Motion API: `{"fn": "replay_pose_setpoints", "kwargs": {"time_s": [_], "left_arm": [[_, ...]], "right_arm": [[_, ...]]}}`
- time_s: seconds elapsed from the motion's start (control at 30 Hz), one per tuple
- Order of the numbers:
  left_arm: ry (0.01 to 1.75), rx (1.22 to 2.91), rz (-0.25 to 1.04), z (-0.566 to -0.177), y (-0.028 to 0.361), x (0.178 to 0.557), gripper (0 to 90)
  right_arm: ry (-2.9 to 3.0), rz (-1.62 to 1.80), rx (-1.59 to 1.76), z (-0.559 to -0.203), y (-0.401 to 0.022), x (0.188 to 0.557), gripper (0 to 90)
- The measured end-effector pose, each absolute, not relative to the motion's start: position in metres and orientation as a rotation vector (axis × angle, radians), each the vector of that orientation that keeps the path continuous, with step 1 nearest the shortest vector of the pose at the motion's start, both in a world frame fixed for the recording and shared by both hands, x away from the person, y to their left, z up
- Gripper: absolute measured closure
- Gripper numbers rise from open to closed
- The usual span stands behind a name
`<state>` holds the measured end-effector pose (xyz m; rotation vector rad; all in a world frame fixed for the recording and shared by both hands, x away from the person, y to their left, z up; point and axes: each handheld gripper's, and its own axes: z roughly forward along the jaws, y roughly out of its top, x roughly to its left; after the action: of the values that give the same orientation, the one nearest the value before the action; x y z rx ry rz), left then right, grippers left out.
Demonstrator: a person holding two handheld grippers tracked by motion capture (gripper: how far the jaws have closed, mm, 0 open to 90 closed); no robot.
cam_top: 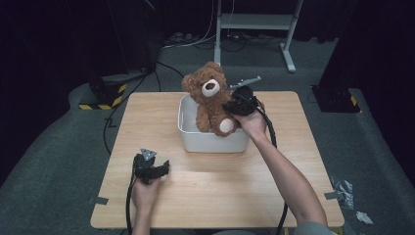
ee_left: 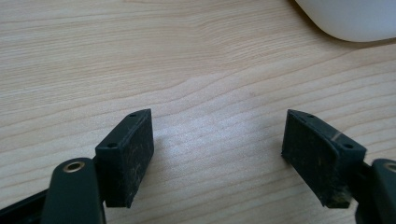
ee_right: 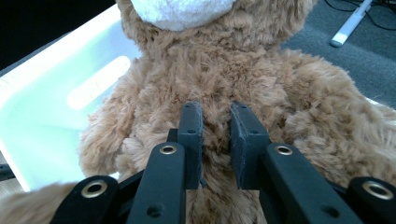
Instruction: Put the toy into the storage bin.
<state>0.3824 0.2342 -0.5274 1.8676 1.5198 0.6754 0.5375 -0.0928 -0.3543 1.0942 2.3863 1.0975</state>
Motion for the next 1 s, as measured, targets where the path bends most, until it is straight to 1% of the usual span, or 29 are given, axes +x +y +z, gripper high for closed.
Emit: {"fn": "replay_pose_setpoints", "kwargs": {"time_s": [0.4,0.63,1.0], "left_arm": [[1.520,1.865,0.674,-0.527,0.234,0.382,24.9],[1.521,1.868,0.675,-0.527,0.234,0.382,24.9],[1.523,1.864,0.675,-0.528,0.234,0.382,24.9]], "right_arm": [[2.377,1.118,1.076,-0.352,-0.094,0.532,76.0],[2.384,1.137,1.082,-0.359,-0.098,0.530,76.0],[2.363,1.201,1.087,-0.362,-0.108,0.525,72.6]]}}
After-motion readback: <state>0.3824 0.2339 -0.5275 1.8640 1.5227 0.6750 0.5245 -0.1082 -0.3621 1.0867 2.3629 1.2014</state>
